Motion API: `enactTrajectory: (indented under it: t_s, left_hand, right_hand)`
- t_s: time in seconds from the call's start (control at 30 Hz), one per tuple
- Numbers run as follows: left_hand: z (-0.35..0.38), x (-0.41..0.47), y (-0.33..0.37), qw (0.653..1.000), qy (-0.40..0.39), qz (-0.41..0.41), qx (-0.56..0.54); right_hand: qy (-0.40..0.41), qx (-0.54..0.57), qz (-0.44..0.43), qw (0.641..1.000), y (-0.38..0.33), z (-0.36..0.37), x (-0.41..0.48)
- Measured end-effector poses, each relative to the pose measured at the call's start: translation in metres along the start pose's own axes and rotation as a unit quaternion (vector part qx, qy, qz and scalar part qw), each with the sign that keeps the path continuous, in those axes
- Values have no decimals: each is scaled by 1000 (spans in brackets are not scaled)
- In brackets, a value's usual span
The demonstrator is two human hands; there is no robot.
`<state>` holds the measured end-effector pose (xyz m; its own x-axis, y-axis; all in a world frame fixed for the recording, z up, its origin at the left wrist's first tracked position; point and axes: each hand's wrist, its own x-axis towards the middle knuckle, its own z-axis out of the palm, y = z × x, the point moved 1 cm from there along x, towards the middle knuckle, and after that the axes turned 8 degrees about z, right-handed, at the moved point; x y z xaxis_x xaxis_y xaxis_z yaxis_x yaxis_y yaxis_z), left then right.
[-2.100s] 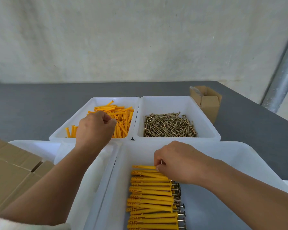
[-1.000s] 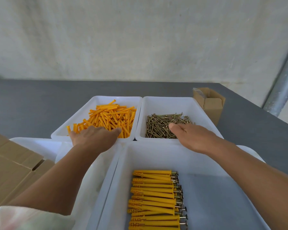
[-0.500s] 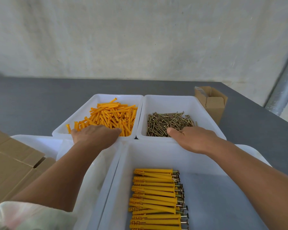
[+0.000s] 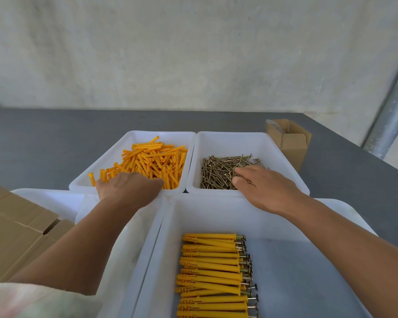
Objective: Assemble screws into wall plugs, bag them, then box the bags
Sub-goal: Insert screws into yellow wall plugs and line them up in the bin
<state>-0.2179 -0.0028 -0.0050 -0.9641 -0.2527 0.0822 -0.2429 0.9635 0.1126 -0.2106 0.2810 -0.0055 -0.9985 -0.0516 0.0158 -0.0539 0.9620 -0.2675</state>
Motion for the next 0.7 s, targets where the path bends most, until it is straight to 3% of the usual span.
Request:
enactTrajectory:
  t_s: [0.37,0.7]
  left_hand:
    - [-9,-7,7,992,109,60,-26]
    - [-15,-16,19,962,219,132,-96]
  right_hand:
    - [56,71,18,996,0,-5,-4]
    - [95,121,14,988,-5,-10,-8]
